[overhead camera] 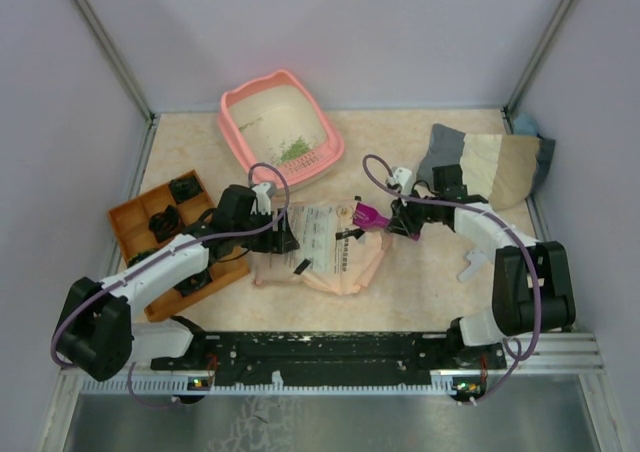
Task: Fill the litter box with clean litter
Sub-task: 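Scoop the cat litter from the cat litter bag.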
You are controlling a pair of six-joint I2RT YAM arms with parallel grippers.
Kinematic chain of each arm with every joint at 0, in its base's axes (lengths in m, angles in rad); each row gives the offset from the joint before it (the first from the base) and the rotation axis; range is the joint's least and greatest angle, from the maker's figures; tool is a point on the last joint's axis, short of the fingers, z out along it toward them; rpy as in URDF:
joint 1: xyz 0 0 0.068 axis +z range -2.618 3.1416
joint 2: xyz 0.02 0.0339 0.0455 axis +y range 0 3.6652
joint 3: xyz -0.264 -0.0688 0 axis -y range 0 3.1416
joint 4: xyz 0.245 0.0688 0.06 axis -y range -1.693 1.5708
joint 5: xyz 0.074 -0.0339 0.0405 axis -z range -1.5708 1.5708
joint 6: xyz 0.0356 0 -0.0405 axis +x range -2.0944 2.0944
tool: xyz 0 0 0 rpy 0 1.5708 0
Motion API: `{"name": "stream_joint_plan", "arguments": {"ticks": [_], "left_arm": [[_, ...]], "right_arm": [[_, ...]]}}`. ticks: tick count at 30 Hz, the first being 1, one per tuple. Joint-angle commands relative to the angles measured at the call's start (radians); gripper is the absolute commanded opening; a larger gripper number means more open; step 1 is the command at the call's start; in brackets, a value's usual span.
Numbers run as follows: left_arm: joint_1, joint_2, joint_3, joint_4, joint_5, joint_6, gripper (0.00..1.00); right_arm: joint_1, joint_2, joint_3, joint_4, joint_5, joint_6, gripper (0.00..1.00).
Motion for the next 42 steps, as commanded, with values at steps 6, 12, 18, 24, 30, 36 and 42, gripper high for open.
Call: {"name": "stream_joint_plan", "arguments": {"ticks": [6, 12, 18, 24, 30, 36, 42], "left_arm": [[-0.002, 0.002, 0.029, -0.003, 0.011, 0.010, 0.77], [-0.003, 0.022, 0.037, -0.012, 0.015, 0.015, 0.77], [-0.003, 0.030, 0.046, -0.023, 0.019, 0.023, 0.77], [-0.002, 0.022, 0.050, -0.032, 0.018, 0.028, 0.77], [-0.002, 0.000, 0.066, -0.052, 0.016, 0.031, 0.77], [-0.002, -0.021, 0.072, -0.067, 0.016, 0.036, 0.77], [-0.002, -0.036, 0.078, -0.082, 0.012, 0.042, 0.77]], "right_arm": [[-0.006, -0.057, -0.060, 0.076, 0.004, 0.057, 0.00], [-0.025, -0.106, -0.109, 0.111, 0.014, 0.114, 0.00], [-0.043, -0.144, -0.147, 0.131, 0.025, 0.147, 0.00], [-0.085, -0.187, -0.152, 0.105, 0.035, 0.158, 0.00], [-0.093, -0.198, -0.142, 0.060, 0.059, 0.159, 0.00], [-0.110, -0.234, -0.152, 0.049, 0.076, 0.162, 0.00], [-0.110, -0.219, -0.149, 0.018, 0.077, 0.146, 0.00]]}}
